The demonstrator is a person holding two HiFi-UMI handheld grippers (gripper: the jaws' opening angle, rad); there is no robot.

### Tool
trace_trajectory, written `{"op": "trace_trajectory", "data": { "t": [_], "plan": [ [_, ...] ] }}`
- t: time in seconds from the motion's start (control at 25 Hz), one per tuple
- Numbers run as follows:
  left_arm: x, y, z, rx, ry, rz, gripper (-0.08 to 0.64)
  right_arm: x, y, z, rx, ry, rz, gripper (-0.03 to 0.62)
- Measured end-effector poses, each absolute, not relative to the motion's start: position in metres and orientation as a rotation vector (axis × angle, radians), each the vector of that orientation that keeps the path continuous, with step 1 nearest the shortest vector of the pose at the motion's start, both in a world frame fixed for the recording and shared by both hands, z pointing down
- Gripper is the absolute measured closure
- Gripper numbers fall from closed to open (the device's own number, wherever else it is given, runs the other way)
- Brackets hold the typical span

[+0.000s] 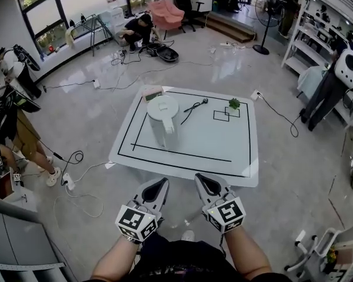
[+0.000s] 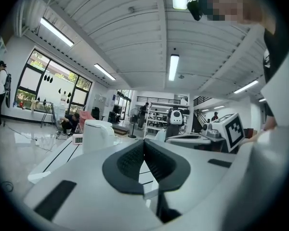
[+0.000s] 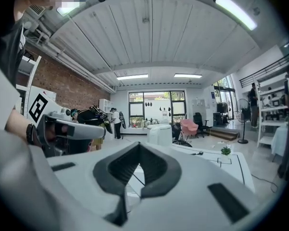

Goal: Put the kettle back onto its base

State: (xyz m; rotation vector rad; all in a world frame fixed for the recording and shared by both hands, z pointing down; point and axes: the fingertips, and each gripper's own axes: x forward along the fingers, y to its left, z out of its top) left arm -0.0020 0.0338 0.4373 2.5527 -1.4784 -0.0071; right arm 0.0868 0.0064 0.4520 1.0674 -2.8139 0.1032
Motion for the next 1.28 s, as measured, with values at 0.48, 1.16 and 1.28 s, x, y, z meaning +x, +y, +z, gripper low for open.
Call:
{"op": "trace_trajectory", "data": {
  "t": [0.48,1.16,1.28],
  "plan": [
    [-0.025,0.050,0.423,2.566,-1.475,-0.026,0.557,0.067,0.030,0.440,1.114,-2.794,0.096,0.591],
    [-0.016,0.062,0.428,2.566,-1.455,0.009,0.556,0.072,0.044,0.444,1.120,-2.793,0.112,0.591],
    [-0.013,0.064,0.427,2.565,-1.461,0.010,0.556,0.076,0.044,0.444,1.126,-2.794,0.118,0.591]
  ]
}}
